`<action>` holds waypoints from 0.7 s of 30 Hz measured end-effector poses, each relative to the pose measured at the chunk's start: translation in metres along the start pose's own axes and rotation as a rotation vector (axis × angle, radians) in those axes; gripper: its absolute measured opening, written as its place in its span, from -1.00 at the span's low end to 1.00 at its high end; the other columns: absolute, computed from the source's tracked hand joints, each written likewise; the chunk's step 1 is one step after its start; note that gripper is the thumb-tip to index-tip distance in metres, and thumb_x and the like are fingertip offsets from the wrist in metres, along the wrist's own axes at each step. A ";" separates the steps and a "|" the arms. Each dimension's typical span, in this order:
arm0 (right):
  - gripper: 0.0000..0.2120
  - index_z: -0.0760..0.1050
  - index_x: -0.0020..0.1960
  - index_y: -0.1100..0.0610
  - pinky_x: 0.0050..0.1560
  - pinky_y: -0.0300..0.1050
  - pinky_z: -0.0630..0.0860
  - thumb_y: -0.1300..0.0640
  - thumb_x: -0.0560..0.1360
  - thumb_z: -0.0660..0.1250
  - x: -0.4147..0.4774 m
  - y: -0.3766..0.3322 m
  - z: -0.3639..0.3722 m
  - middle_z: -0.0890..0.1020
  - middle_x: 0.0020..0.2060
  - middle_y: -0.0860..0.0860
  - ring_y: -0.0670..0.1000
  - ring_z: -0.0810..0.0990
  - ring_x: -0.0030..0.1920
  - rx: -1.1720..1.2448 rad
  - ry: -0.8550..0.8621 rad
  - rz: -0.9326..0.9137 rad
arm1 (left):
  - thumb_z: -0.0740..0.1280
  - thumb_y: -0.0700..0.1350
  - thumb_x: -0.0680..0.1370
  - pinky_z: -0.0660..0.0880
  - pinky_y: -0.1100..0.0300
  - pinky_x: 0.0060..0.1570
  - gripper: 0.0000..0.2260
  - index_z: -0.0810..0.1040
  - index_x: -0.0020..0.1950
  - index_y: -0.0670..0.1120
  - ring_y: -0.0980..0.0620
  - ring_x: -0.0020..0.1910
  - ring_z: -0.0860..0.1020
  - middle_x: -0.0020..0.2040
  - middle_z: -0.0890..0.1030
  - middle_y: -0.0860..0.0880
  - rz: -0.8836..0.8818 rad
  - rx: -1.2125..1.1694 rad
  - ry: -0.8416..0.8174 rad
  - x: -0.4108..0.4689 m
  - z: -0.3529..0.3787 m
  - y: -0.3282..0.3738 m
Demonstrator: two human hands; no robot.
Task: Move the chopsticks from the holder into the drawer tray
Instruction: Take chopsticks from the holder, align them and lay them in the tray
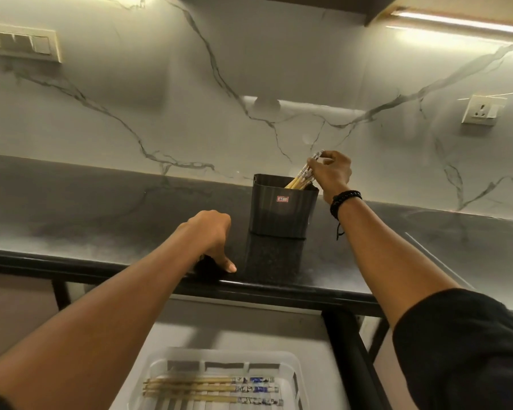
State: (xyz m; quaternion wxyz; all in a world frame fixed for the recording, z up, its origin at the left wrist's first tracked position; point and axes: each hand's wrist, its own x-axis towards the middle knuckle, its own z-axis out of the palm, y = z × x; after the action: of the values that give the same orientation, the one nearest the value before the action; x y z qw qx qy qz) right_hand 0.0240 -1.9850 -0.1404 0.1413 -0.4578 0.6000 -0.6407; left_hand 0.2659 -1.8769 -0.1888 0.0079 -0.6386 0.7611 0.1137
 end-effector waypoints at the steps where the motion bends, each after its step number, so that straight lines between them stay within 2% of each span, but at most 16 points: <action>1: -0.77 0.59 -0.04 -0.08 0.23 0.01 0.55 0.07 0.35 0.53 0.003 -0.001 0.002 0.58 0.18 0.04 0.06 0.55 0.19 -0.009 -0.031 0.008 | 0.59 0.13 0.27 0.63 -0.01 -0.03 -0.55 0.56 -0.12 -0.18 -0.08 -0.17 0.64 -0.21 0.62 -0.10 0.001 -0.004 -0.003 0.001 0.000 0.000; 3: -0.77 0.55 -0.12 -0.13 0.26 0.03 0.53 0.05 0.32 0.55 0.011 -0.001 0.006 0.53 0.23 0.06 0.08 0.52 0.22 -0.019 -0.083 0.071 | 0.59 0.12 0.28 0.63 -0.01 -0.03 -0.57 0.55 -0.15 -0.17 -0.07 -0.17 0.64 -0.22 0.62 -0.09 0.001 -0.009 -0.002 0.002 0.001 -0.001; 7: -0.82 0.56 -0.11 0.02 0.08 -0.06 0.62 0.21 0.39 0.52 0.014 0.001 0.006 0.67 0.02 0.09 0.06 0.66 0.05 0.051 -0.144 0.167 | 0.59 0.12 0.28 0.63 -0.01 -0.03 -0.58 0.55 -0.16 -0.17 -0.07 -0.19 0.64 -0.22 0.62 -0.09 0.004 -0.019 0.002 0.004 0.003 -0.003; 9: -0.85 0.60 -0.07 0.08 0.01 -0.06 0.65 0.22 0.39 0.51 0.012 0.005 0.007 0.68 -0.02 0.08 0.05 0.68 0.00 0.051 -0.095 0.156 | 0.58 0.11 0.29 0.63 0.00 -0.04 -0.58 0.56 -0.13 -0.18 -0.07 -0.20 0.64 -0.21 0.63 -0.10 0.003 -0.017 0.001 0.006 0.003 -0.003; 11: -0.83 0.62 -0.02 0.12 0.04 -0.04 0.64 0.19 0.40 0.49 0.010 0.008 0.006 0.67 -0.05 0.05 0.05 0.67 -0.02 0.005 -0.017 0.113 | 0.58 0.11 0.30 0.63 0.01 -0.05 -0.58 0.56 -0.13 -0.17 -0.06 -0.21 0.65 -0.22 0.63 -0.10 0.006 -0.021 0.001 0.007 0.004 -0.003; 13: -0.77 0.62 0.07 0.16 0.07 -0.10 0.61 0.17 0.42 0.47 0.007 0.005 0.003 0.66 -0.01 0.05 0.04 0.65 0.01 -0.042 0.025 0.069 | 0.58 0.10 0.30 0.63 0.01 -0.05 -0.59 0.56 -0.13 -0.18 -0.06 -0.21 0.65 -0.22 0.63 -0.10 0.007 -0.025 -0.001 0.007 0.003 -0.003; 17: -0.60 0.57 0.24 0.13 0.13 -0.20 0.47 0.17 0.42 0.49 0.003 -0.008 -0.004 0.58 0.24 0.05 0.05 0.57 0.20 -0.114 0.093 0.006 | 0.57 0.11 0.30 0.63 0.01 -0.03 -0.58 0.58 -0.11 -0.19 -0.06 -0.20 0.65 -0.20 0.64 -0.11 0.005 -0.028 -0.011 0.007 0.004 -0.003; 19: -0.58 0.55 0.24 0.13 0.08 -0.21 0.45 0.20 0.41 0.50 0.005 -0.014 -0.007 0.57 0.24 0.06 0.06 0.56 0.19 -0.138 0.110 0.004 | 0.56 0.12 0.31 0.63 0.02 -0.03 -0.58 0.59 -0.11 -0.19 -0.05 -0.20 0.65 -0.20 0.65 -0.10 0.007 -0.018 -0.008 0.007 0.005 -0.003; 21: -0.57 0.53 0.23 0.15 0.12 -0.15 0.50 0.23 0.38 0.52 0.006 -0.020 -0.010 0.57 0.22 0.08 0.07 0.56 0.18 -0.150 0.099 0.014 | 0.56 0.13 0.31 0.62 0.02 -0.01 -0.58 0.60 -0.12 -0.19 -0.04 -0.21 0.64 -0.21 0.65 -0.09 0.008 0.000 -0.007 0.007 0.005 -0.003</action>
State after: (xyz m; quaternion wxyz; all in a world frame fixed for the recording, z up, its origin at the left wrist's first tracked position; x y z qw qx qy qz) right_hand 0.0205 -1.9779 -0.1191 0.0815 -0.4306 0.6557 -0.6148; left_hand 0.2672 -1.8830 -0.1953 0.0100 -0.6351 0.7636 0.1160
